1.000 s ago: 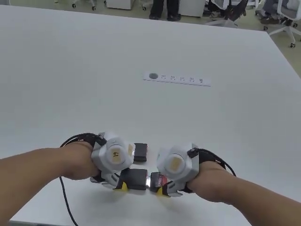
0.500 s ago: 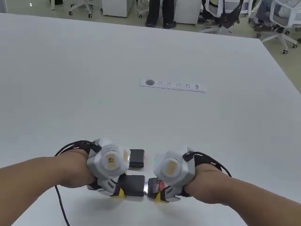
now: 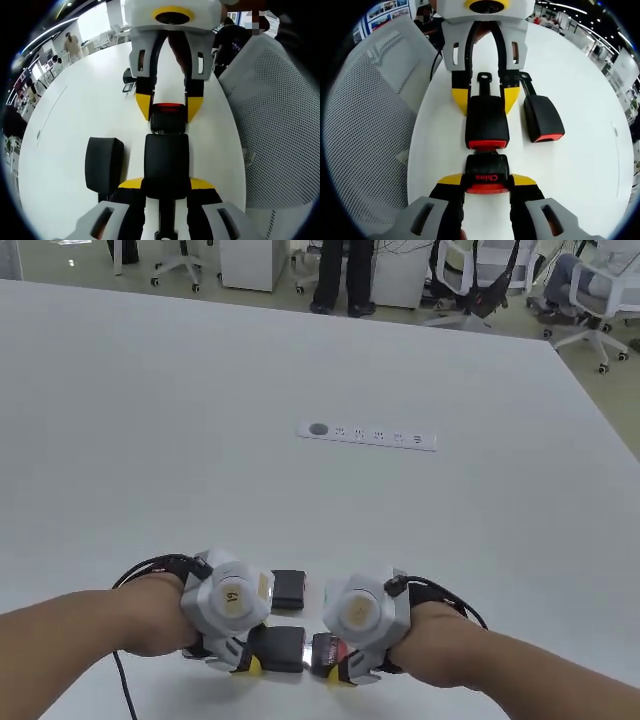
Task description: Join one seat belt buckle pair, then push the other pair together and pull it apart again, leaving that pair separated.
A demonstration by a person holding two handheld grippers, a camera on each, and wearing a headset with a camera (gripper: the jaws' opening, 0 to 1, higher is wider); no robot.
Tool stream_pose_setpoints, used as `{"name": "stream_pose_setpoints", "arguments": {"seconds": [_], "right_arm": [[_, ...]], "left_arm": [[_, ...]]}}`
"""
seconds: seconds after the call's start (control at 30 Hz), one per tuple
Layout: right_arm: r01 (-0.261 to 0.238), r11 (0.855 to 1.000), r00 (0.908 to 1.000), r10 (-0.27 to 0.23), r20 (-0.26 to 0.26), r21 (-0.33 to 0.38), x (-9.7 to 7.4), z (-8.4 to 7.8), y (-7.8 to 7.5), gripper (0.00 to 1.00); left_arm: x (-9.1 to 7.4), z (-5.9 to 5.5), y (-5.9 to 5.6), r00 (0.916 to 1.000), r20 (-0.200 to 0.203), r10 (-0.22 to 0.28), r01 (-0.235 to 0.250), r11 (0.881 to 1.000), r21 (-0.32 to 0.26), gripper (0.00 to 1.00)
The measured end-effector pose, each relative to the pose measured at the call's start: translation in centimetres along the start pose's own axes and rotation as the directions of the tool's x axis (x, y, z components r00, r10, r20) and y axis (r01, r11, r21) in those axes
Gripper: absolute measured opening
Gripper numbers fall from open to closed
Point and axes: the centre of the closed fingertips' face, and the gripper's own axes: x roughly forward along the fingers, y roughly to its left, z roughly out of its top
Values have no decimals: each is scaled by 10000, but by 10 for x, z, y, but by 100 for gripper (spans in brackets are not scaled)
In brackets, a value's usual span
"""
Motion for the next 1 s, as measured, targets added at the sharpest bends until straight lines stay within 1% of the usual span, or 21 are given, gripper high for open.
{"name": "stream_pose_setpoints", "arguments": {"seconds": [0.1, 0.17, 0.3, 0.37, 0.43, 0.5, 0.57, 0.63, 0.77, 0.83, 0.87, 0.9, 0.93, 1.0], "right_arm": [[-5, 10000, 10000, 5, 58, 97, 1, 0, -1, 31], [-2, 9999, 10000, 1, 84, 153, 2, -1, -2, 32], [39, 10000, 9999, -40, 101, 87, 2, -1, -2, 32], [111, 9998, 9998, -114, 158, 163, 2, 0, -2, 33], [199, 9998, 9995, -198, 256, -20, 1, 0, -1, 33], [177, 9998, 9994, -179, 288, 79, 1, 1, -3, 33], [186, 9993, 9995, -194, 243, 318, 3, 0, -6, 33], [242, 9992, 9995, -249, 205, 333, 1, -2, -3, 34], [332, 9981, 9989, -348, 308, 519, -5, 0, -3, 36], [329, 9981, 9982, -354, 475, 530, -12, 4, -1, 35], [332, 9981, 9979, -360, 536, 517, -15, 6, 0, 35], [331, 9981, 9972, -365, 658, 521, -23, 9, 2, 35], [326, 9983, 9965, -361, 748, 473, -27, 11, 3, 34], [329, 9986, 9955, -364, 874, 410, -33, 11, 1, 34]], "left_arm": [[0, 0, -1, 10000, 6, -4, 4, 10000, -33, 32], [-1, 3, -2, 10000, -2, 4, -4, 10000, -76, 32], [-1, 2, -1, 10000, -57, 56, -57, 9998, -190, 32], [-1, 2, -1, 9999, -96, 130, -134, 9993, -340, 33], [-1, 1, -2, 9998, -107, 147, -155, 9973, -714, 33], [-1, 0, -2, 9998, -166, 72, -82, 9983, -577, 33], [-2, -1, -3, 9994, -343, 7, -22, 9990, -444, 33], [-3, -1, -2, 9993, -373, 70, -82, 9995, -319, 33], [-15, 5, -4, 9996, -131, 242, -247, 9989, -408, 34], [-23, 10, -4, 9996, 87, 251, -249, 9994, -257, 34], [-27, 11, -3, 9995, 174, 258, -253, 9992, -303, 34], [-31, 13, -1, 9992, 262, 287, -278, 9991, -333, 34], [-37, 18, -1, 9988, 356, 331, -317, 9988, -375, 34], [-45, 21, 9, 9971, 565, 514, -486, 9976, -497, 34]]}}
